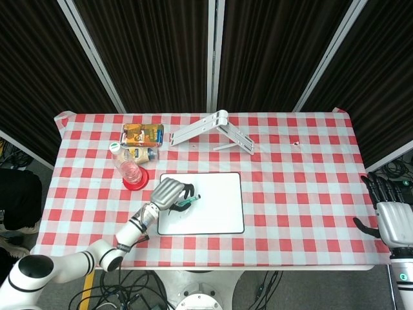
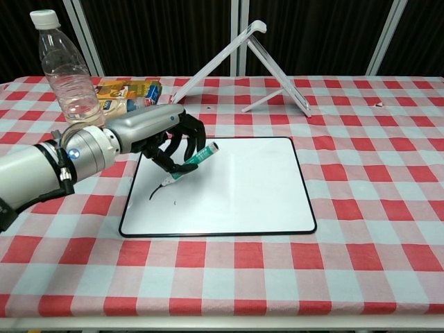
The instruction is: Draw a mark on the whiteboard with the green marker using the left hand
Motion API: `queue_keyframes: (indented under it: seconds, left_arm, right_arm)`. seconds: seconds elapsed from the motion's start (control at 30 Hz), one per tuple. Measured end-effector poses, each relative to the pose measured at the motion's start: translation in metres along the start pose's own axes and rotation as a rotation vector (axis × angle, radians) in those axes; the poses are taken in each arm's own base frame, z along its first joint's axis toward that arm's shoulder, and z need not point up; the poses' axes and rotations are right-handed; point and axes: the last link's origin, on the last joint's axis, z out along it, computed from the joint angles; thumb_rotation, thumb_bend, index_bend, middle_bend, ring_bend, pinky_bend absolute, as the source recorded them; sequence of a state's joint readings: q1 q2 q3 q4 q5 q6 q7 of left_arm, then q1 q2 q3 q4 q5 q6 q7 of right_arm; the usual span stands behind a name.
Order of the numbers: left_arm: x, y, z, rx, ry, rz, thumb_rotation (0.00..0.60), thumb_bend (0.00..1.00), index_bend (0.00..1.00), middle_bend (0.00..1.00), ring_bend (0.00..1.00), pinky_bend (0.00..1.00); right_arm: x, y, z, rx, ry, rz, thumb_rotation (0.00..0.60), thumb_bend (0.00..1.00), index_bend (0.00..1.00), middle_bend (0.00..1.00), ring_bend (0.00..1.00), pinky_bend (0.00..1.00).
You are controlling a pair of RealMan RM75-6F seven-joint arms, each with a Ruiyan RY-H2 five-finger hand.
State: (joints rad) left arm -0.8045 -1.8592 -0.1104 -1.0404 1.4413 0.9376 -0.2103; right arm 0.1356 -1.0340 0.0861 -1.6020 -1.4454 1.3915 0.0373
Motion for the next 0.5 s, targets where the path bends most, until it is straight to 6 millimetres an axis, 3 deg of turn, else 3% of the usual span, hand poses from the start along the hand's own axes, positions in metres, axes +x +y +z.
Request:
queue_keyframes:
  seconds: [0.23, 0.5]
  left_arm:
    - [-0.010, 0.011, 0.003, -0.015, -0.008, -0.033, 0.600, 0.42, 0.54, 0.58, 0.68, 0.93]
    - [-0.023, 0.046, 0.018, -0.078, -0.017, -0.055, 0.600, 0.42, 0.54, 0.58, 0.68, 0.93]
  right_arm:
    - [0.001, 0.002, -0.002, -0.004, 0.000, -0.005, 0.600, 0.10, 0.00, 0.00, 0.00, 0.00]
    - [0.007, 0.008, -0.007, -0.021, 0.015, -0.007, 0.600, 0.10, 0.00, 0.00, 0.00, 0.00]
